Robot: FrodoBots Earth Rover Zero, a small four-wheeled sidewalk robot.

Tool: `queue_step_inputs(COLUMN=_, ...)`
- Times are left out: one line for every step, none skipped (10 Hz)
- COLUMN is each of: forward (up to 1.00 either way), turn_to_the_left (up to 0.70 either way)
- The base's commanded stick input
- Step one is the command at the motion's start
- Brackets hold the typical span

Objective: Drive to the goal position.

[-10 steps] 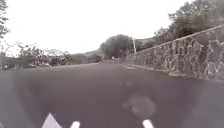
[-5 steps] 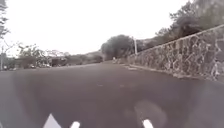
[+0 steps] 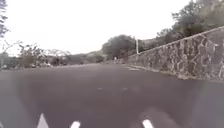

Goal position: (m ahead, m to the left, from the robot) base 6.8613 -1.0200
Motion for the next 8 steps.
queue_step_inputs(forward=0.50, turn_to_the_left=0.00)
queue_step_inputs(forward=0.50, turn_to_the_left=0.00)
queue_step_inputs(forward=0.50, turn_to_the_left=0.00)
queue_step_inputs(forward=0.50, turn_to_the_left=0.00)
queue_step_inputs(forward=0.50, turn_to_the_left=0.00)
queue_step_inputs(forward=0.50, turn_to_the_left=0.00)
queue_step_inputs(forward=0.50, turn_to_the_left=0.00)
queue_step_inputs(forward=0.50, turn_to_the_left=0.00)
